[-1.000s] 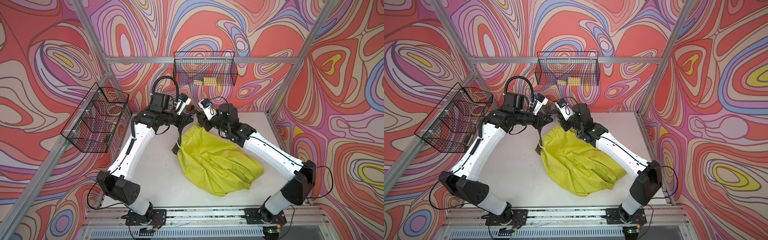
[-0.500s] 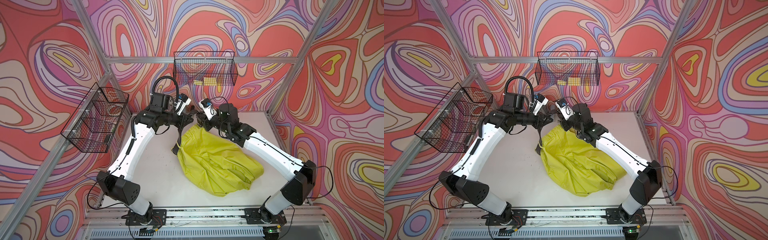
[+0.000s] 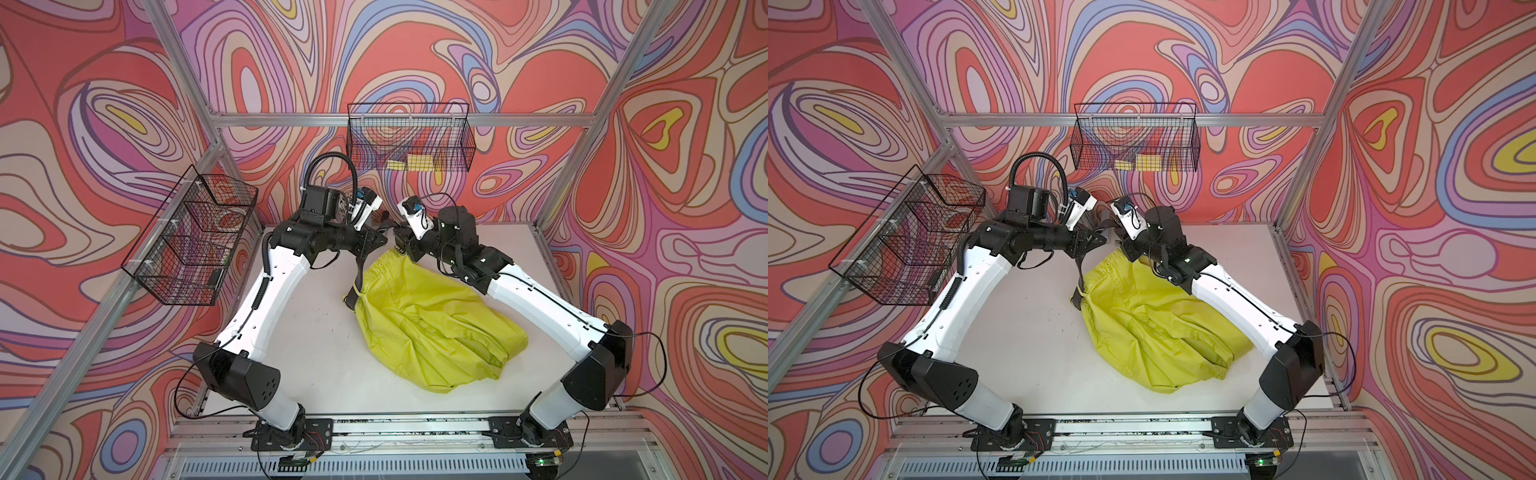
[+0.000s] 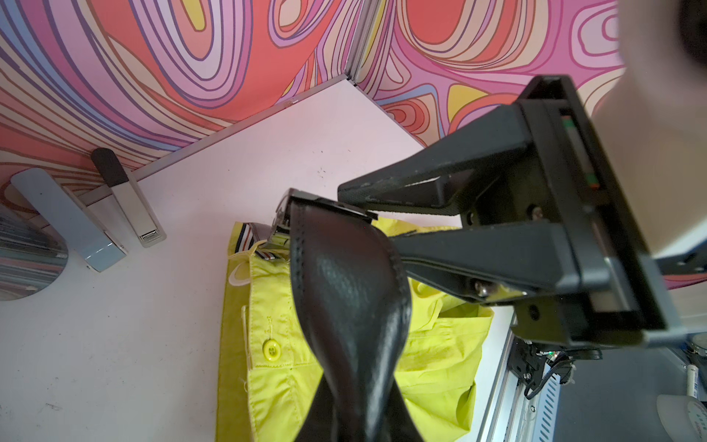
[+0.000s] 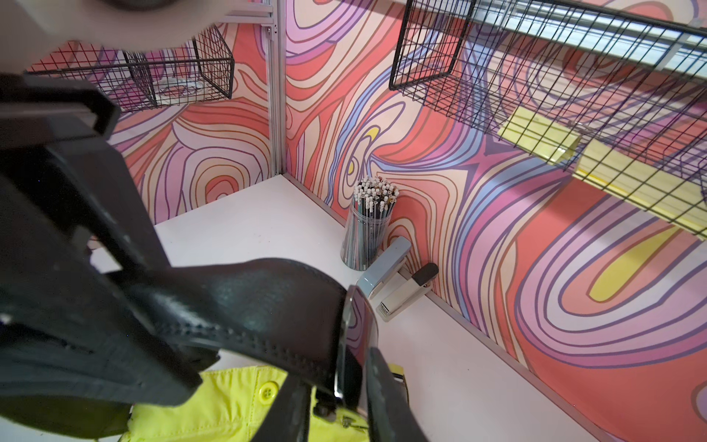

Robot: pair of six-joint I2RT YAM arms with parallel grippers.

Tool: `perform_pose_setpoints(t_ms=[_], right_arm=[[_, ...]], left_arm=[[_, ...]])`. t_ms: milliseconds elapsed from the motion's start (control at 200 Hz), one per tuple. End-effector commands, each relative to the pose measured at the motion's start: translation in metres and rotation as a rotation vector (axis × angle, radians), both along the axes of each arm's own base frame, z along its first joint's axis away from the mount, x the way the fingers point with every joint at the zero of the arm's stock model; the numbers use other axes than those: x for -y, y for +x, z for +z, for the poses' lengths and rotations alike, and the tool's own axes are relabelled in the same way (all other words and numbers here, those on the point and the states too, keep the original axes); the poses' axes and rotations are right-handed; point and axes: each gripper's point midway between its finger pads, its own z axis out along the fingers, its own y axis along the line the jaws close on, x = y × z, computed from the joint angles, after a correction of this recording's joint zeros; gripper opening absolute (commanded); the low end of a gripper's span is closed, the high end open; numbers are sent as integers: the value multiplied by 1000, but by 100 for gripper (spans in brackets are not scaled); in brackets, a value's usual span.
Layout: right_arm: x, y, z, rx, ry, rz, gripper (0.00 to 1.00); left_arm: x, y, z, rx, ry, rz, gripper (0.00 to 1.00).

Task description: Remove the belt from the trousers

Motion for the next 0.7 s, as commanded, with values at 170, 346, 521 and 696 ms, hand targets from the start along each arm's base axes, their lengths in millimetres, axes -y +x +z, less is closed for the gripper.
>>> perform_pose_setpoints(t_ms=[170, 346, 521, 696], right_arm=[[4, -5, 20, 32, 19, 2, 16], [5, -5, 11, 17, -6, 1, 3], [8, -5, 2, 5, -48, -9, 6], [9, -9, 12, 32, -38, -3, 24]], left_arm=[[6, -10, -3, -51, -23, -40, 0], [6, -10, -3, -50, -17, -43, 0], [6, -11, -3, -63, -10, -50, 0], [7, -11, -5, -77, -11, -51, 0]])
